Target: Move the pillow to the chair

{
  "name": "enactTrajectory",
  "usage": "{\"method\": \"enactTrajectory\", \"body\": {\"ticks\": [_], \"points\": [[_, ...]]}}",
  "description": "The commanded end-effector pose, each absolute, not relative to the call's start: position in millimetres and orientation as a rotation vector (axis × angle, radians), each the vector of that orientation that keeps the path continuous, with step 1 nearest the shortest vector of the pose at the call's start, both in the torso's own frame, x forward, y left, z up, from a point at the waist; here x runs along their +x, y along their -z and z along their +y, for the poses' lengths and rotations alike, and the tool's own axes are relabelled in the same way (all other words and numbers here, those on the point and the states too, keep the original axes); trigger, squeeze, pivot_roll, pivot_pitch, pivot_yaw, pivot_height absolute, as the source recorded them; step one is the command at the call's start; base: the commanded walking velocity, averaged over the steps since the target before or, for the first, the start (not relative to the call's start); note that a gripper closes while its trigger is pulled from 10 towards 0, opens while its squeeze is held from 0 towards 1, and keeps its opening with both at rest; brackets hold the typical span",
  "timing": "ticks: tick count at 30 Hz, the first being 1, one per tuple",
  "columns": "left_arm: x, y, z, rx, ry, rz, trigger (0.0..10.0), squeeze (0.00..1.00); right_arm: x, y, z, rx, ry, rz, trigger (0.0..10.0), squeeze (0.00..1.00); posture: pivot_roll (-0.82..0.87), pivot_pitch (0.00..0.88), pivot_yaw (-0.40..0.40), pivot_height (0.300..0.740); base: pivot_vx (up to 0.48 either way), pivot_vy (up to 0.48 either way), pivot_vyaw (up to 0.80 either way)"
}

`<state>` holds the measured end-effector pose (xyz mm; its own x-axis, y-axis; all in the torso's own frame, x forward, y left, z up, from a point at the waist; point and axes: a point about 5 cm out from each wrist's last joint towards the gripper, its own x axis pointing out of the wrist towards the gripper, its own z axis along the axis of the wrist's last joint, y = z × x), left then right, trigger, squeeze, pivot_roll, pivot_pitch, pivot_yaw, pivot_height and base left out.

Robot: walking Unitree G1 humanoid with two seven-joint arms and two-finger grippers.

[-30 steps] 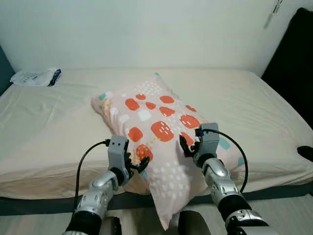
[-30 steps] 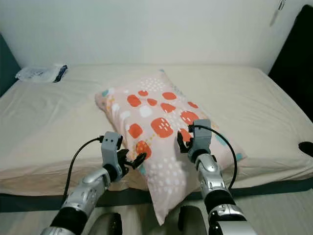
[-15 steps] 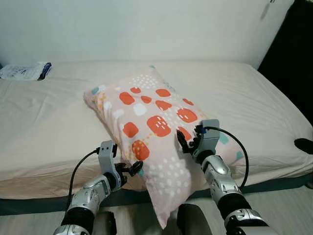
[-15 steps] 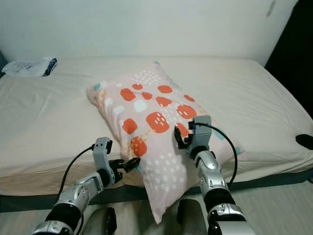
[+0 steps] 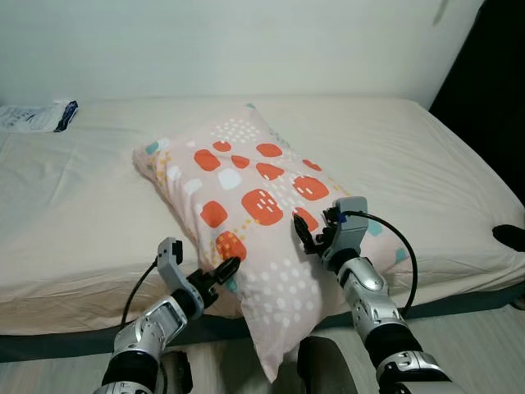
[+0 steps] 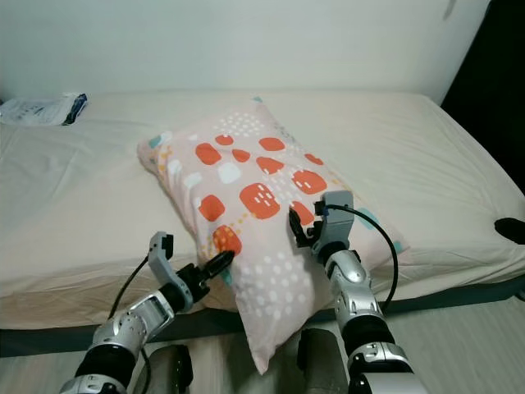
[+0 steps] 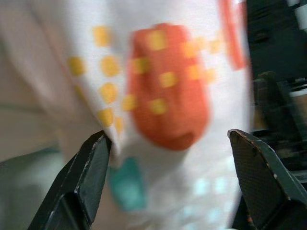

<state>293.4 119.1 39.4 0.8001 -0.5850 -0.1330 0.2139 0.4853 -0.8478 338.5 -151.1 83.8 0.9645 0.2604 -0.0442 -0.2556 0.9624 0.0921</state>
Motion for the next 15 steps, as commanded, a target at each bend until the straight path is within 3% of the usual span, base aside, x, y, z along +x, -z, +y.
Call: {"method": "enactTrajectory", "body": {"ticks": [1,3,7,10,15], "points": [[289.1,-44.3,103.2,-0.908,0.615,0.452,10.0,0.00,335.7,-80.9,-152.4,0.094,-0.259,0.063,10.0,0.00,-0.02,0.033,-0.062,0.563,0.000,0.000,0.00],[289.1,-44.3,103.2,-0.908,0.615,0.452,10.0,0.00,335.7,-80.9,-152.4,0.094,-0.259,0.063,10.0,0.00,-0.02,0.033,-0.062,0.563,0.000,0.000,0.00],[287.6,-39.3,91.6,-0.724,0.629,0.487,10.0,0.00,335.3,-80.9,-153.1,0.091,-0.259,0.062,10.0,0.00,-0.02,0.033,-0.063,0.563,0.000,0.000,0.00],[295.5,-33.2,81.8,-0.555,0.530,0.495,10.0,0.00,335.6,-82.4,-152.0,0.089,-0.259,0.055,10.0,0.00,-0.02,0.025,-0.062,0.563,0.000,0.000,0.00],[294.0,-32.2,71.6,-0.558,0.533,0.524,10.0,0.00,336.2,-83.7,-151.4,0.093,-0.259,0.050,10.0,0.00,-0.02,0.022,-0.063,0.563,0.000,0.000,0.00]]}}
